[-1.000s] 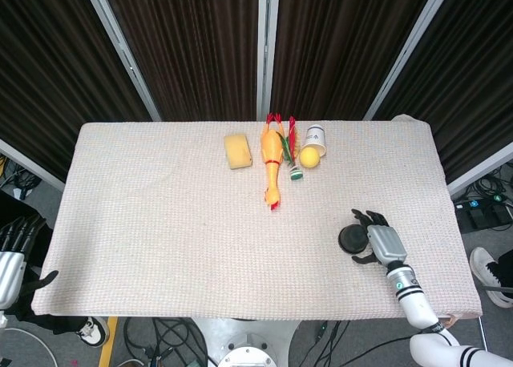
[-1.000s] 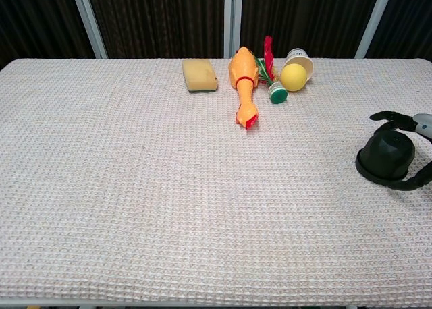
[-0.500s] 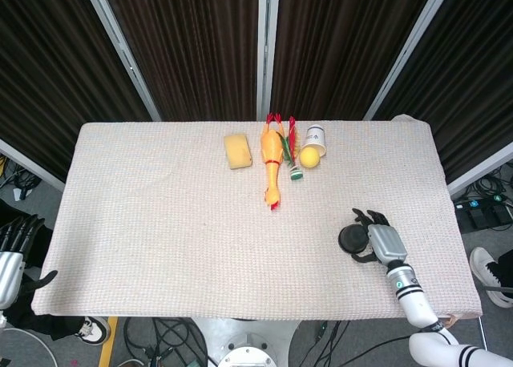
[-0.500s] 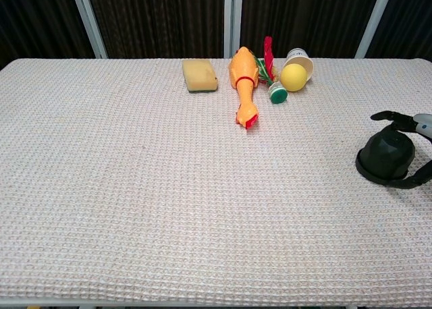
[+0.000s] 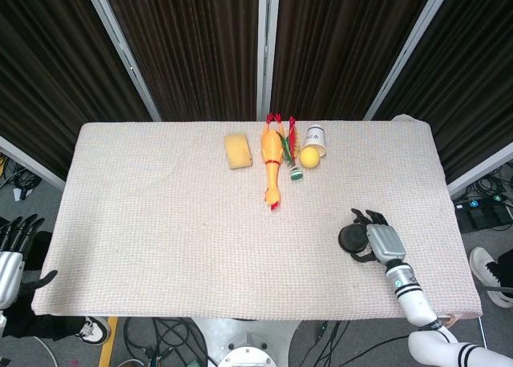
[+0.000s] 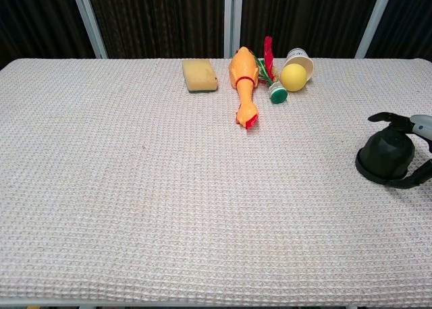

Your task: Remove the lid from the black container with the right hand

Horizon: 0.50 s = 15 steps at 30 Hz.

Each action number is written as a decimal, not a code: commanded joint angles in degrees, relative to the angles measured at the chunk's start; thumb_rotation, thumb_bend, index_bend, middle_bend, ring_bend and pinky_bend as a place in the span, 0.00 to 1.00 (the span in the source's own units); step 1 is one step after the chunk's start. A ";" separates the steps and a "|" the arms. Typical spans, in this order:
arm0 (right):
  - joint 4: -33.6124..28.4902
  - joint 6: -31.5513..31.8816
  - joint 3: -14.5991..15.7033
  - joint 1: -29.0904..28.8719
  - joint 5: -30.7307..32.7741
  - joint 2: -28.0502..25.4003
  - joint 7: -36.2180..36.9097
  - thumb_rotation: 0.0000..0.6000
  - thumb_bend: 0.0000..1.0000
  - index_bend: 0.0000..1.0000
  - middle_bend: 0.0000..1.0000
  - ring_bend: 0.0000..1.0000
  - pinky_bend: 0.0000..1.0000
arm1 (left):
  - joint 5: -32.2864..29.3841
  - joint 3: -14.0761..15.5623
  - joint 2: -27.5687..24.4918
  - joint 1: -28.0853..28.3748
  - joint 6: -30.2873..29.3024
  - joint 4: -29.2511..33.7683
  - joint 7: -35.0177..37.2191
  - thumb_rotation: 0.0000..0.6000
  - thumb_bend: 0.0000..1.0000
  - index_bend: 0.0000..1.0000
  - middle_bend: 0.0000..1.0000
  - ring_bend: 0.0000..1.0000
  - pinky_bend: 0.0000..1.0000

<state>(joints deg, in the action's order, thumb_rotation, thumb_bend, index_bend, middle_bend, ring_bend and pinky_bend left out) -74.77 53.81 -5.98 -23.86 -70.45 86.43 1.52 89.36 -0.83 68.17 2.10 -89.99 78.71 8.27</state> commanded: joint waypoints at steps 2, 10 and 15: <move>-0.01 0.81 -0.02 0.14 -0.31 0.24 -0.04 1.00 0.08 0.01 0.24 0.00 0.00 | -0.94 -0.86 0.09 0.89 1.16 1.49 -1.53 1.00 0.11 0.09 0.04 0.00 0.10; 0.32 0.71 0.15 0.22 0.35 0.45 -0.89 1.00 0.10 0.05 0.32 0.00 0.00 | -2.42 -1.90 0.20 1.86 2.58 3.42 -3.60 1.00 0.11 0.09 0.04 0.00 0.10; 0.32 1.33 0.05 0.26 -0.05 0.61 -0.66 1.00 0.10 0.12 0.34 0.00 0.00 | -3.04 -2.12 0.14 2.07 3.09 4.10 -4.32 1.00 0.11 0.09 0.04 0.00 0.10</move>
<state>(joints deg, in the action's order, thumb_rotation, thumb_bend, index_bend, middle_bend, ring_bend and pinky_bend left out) -74.45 55.11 -5.92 -23.62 -70.45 87.02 0.81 86.33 -2.95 68.31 4.17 -86.91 82.81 3.96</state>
